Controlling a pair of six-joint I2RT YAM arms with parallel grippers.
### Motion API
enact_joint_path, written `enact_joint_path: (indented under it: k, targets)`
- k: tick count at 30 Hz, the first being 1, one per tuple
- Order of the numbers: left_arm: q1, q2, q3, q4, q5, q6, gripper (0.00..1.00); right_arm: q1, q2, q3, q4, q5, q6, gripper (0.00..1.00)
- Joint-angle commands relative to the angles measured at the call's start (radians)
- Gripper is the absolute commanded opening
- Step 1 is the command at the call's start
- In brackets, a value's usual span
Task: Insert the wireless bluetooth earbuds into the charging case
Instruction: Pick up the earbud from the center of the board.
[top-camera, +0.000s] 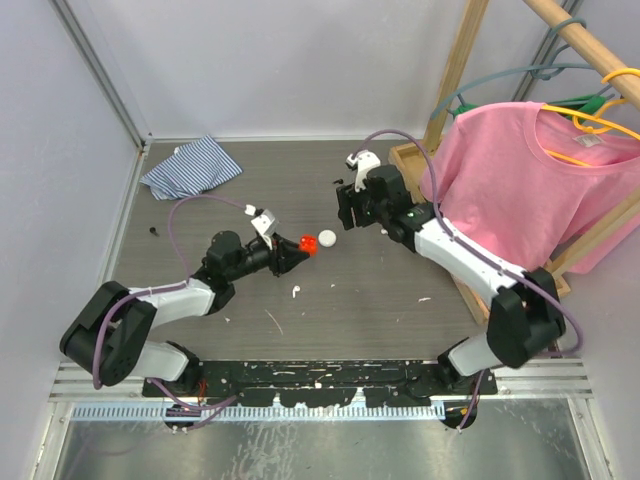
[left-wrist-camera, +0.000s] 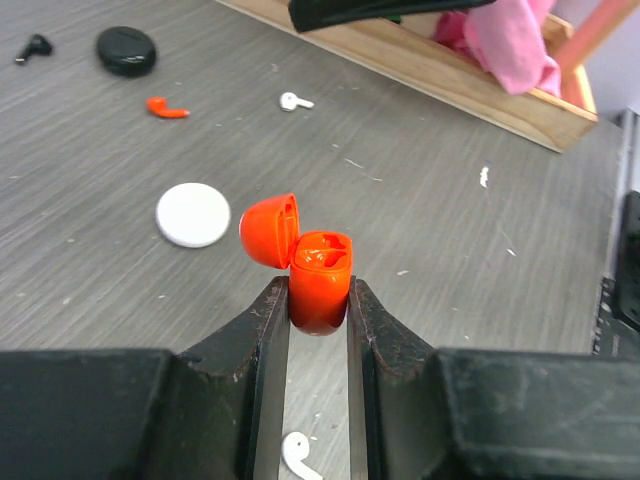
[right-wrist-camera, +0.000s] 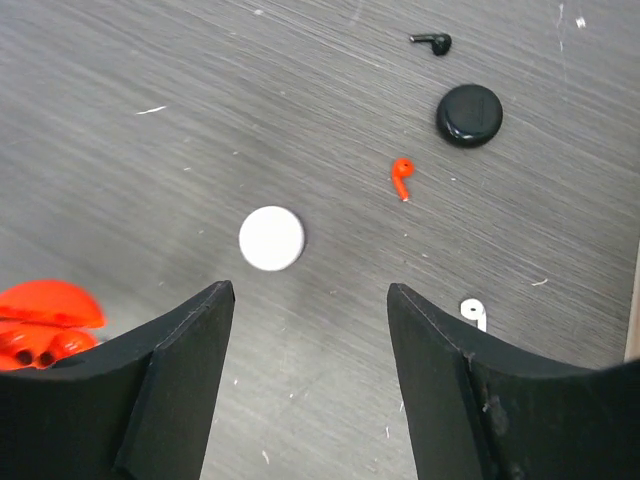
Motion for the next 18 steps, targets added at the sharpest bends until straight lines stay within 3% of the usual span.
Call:
enact_joint_path:
  k: [1,11,18]
  targets:
    - [0.016,-0.012,-0.019,0.095,-0.125,0.011,0.00,-0.015,0.113,0.106,0.040,0.075,0.045,0.67]
    - [0.023,0.003,-0.067,0.199,-0.161,0.015,0.00,-0.073,0.469,0.321,0.063,0.123,0.082,0.58]
    - [0.025,0.022,-0.069,0.225,-0.113,0.022,0.00,-0.102,0.613,0.417,0.043,0.131,0.100,0.48]
